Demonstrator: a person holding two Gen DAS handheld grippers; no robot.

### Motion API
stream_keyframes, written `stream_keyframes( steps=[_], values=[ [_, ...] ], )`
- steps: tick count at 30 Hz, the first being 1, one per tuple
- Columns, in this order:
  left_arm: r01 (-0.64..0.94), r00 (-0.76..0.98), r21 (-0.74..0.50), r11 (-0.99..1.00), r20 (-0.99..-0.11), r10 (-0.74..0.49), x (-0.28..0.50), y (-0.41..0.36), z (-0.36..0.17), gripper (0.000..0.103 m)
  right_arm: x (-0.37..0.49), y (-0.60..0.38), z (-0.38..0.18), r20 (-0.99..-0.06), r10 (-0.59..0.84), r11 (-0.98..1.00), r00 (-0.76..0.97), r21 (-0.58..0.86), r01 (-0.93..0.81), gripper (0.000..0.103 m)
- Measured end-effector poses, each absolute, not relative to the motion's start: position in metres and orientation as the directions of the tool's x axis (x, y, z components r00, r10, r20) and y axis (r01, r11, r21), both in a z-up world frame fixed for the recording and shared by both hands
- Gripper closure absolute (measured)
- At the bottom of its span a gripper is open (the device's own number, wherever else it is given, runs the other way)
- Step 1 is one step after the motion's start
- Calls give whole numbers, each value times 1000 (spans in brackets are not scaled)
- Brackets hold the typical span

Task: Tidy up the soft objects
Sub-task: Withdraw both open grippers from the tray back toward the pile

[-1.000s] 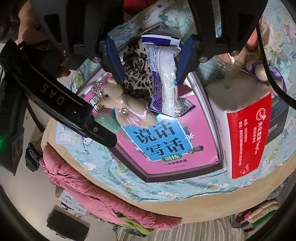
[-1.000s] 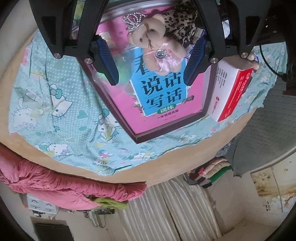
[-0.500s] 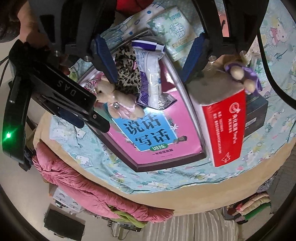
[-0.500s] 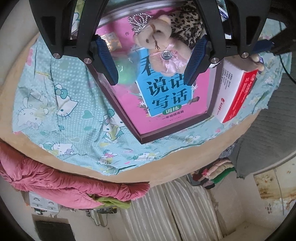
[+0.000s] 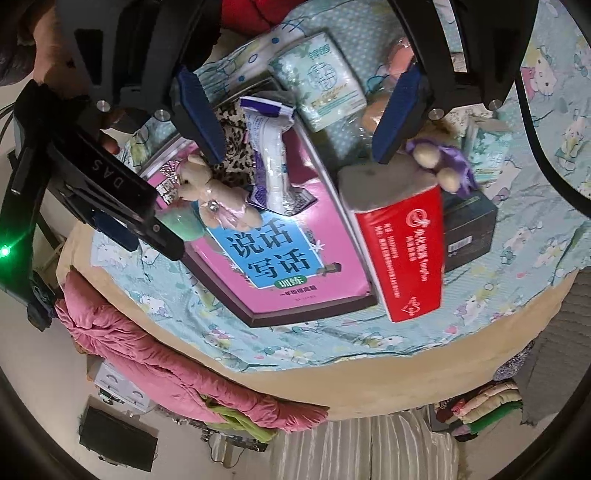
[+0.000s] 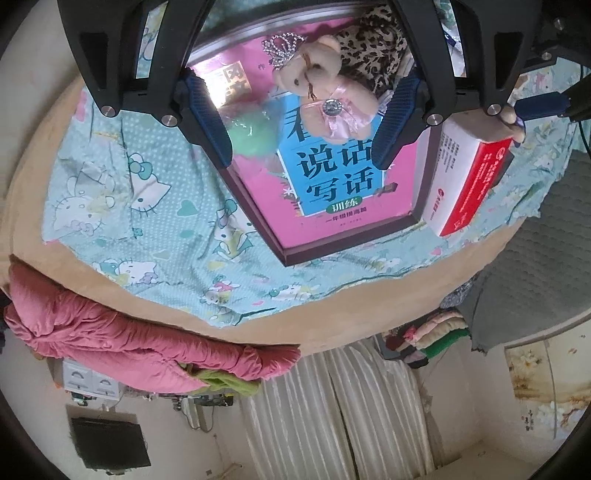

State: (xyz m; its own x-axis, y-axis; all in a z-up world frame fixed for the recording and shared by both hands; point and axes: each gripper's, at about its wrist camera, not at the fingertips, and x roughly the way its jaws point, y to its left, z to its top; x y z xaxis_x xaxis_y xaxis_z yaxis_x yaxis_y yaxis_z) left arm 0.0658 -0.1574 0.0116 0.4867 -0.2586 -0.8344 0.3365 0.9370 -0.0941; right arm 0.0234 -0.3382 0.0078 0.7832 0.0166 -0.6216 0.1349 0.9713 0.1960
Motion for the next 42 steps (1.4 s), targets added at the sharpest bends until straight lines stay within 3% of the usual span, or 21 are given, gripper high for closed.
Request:
stream_keyframes(
  steps=[22,28,42],
  values=[
    [285,558,-59,957,-801,-216,54,-117,40,22,-18,-284,81,-501,16,994,865,98,38,24],
    [264,574,-46,964,-795,-195,52,-102,46,22,-26,-271,105,-475,73,992,877,122,-16,24],
    [170,599,-79,982,-783,-167,55,-47,54,22,-36,-218,107,-521,197,980,830,108,-165,23]
  ],
)
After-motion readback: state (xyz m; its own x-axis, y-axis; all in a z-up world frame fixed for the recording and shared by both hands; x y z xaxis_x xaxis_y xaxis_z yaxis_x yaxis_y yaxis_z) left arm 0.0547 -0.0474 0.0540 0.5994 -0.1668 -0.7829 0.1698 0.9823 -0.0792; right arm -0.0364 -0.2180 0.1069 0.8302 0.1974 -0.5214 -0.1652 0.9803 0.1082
